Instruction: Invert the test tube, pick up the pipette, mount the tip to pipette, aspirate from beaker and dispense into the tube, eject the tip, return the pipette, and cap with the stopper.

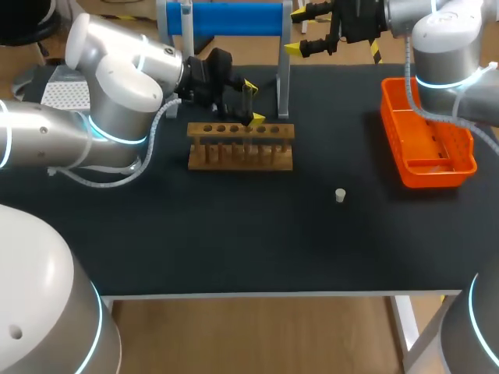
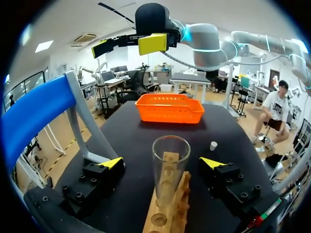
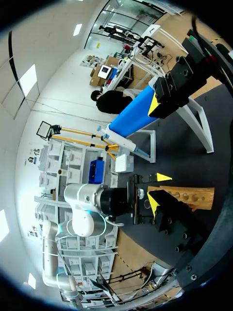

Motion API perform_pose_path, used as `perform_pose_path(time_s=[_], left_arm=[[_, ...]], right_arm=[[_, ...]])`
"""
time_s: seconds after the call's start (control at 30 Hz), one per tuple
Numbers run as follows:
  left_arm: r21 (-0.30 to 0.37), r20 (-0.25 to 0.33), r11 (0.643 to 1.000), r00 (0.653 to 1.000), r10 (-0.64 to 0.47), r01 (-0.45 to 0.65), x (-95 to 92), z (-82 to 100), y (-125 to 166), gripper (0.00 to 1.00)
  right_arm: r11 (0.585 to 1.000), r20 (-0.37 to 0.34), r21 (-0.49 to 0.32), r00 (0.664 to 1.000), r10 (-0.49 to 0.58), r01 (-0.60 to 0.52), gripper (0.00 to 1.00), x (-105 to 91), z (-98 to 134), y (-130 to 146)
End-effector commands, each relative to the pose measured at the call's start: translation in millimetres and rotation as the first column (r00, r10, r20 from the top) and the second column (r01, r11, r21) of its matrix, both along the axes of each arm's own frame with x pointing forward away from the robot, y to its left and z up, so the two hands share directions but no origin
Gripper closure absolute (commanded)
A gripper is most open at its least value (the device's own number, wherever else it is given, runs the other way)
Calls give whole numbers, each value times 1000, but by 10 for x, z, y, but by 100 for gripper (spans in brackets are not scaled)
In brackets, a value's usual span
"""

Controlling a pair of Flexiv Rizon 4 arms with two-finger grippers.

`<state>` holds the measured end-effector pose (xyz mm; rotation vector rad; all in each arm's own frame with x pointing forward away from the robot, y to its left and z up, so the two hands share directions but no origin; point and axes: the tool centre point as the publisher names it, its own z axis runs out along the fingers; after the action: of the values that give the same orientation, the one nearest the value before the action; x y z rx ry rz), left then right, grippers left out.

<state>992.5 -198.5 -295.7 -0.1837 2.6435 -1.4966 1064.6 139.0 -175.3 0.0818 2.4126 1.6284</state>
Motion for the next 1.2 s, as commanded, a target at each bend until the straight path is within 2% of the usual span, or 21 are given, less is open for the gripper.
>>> perform_pose_path(time_s=[0.03, 0.73, 0.8, 0.87, 0.97, 1.2], left_arm=[[3, -1, 1000, 1000, 0, 0, 0, 6, 1, 0], [3, -1, 1000, 1000, 0, 0, 0, 6, 1, 0], [3, -1, 1000, 1000, 0, 0, 0, 6, 1, 0], [3, -1, 1000, 1000, 0, 0, 0, 6, 1, 0], [3, -1, 1000, 1000, 0, 0, 0, 6, 1, 0], [3, -1, 1000, 1000, 0, 0, 0, 6, 1, 0]], right_arm=[[1000, -2, -3, 1000, 2, -2, 0, 4, 9, -5], [1000, 5, -12, 1000, -4, 4, 0, -28, 22, -53], [1000, -2, -12, 1000, -25, 25, 0, -161, 66, -232], [999, 26, -34, 999, -39, 40, 0, -301, 91, -401], [998, 31, -35, 998, -56, 57, 0, -509, 104, -629], [996, 35, -52, 997, -71, 72, 0, -1193, -10, -1144]])
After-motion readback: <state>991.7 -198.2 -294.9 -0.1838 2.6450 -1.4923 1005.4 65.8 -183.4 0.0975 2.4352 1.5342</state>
